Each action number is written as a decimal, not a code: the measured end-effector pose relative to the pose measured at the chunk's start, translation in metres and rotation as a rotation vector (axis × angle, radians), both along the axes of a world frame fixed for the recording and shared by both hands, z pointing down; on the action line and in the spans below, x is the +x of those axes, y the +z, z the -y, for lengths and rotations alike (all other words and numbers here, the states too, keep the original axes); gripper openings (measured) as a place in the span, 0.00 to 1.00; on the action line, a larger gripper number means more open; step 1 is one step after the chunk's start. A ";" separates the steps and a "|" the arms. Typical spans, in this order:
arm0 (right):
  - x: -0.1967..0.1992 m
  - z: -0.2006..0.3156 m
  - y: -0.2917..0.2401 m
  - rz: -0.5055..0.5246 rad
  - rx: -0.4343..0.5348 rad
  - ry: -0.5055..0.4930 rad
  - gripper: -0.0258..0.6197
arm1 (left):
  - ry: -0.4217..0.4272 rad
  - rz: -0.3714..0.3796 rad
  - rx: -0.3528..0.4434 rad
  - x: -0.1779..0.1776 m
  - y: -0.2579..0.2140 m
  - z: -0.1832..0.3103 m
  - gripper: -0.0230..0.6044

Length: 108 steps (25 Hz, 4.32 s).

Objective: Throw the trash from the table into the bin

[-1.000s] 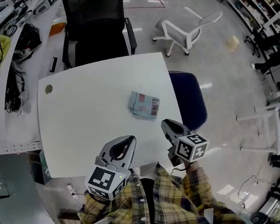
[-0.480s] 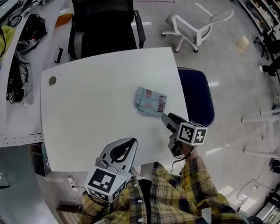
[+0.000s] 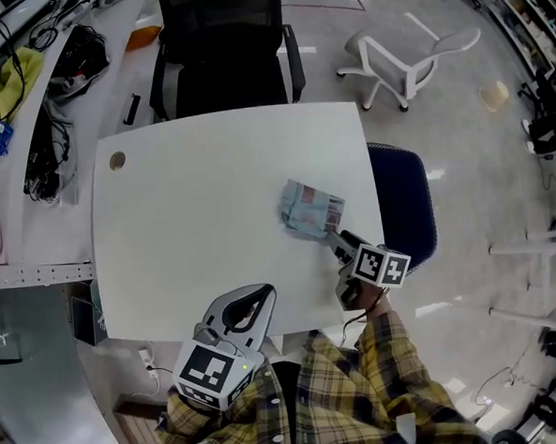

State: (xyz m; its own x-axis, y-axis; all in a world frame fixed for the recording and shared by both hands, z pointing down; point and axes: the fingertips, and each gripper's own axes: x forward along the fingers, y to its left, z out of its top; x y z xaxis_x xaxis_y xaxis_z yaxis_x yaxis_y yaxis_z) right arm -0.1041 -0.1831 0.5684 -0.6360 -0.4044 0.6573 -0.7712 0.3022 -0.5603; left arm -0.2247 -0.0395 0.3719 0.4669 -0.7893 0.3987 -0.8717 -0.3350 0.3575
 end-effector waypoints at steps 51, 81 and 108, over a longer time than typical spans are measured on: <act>0.023 -0.067 -0.122 -0.152 0.292 0.051 0.04 | 0.408 -0.127 0.093 0.058 -0.014 0.030 0.05; 0.405 -0.179 -0.152 -0.155 0.373 0.059 0.04 | 0.389 -0.074 0.178 0.417 -0.045 -0.077 0.05; 0.431 -0.213 0.107 -0.226 0.009 0.109 0.04 | 0.428 0.001 -0.104 0.432 0.136 -0.118 0.05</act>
State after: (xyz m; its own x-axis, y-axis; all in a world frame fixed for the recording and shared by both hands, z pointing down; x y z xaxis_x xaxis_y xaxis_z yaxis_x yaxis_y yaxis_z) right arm 0.3273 0.0303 0.6753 -0.4254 -0.4694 0.7738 -0.9050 0.2143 -0.3675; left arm 0.2077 0.0782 0.5084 0.7426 -0.4806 0.4664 -0.6627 -0.6282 0.4077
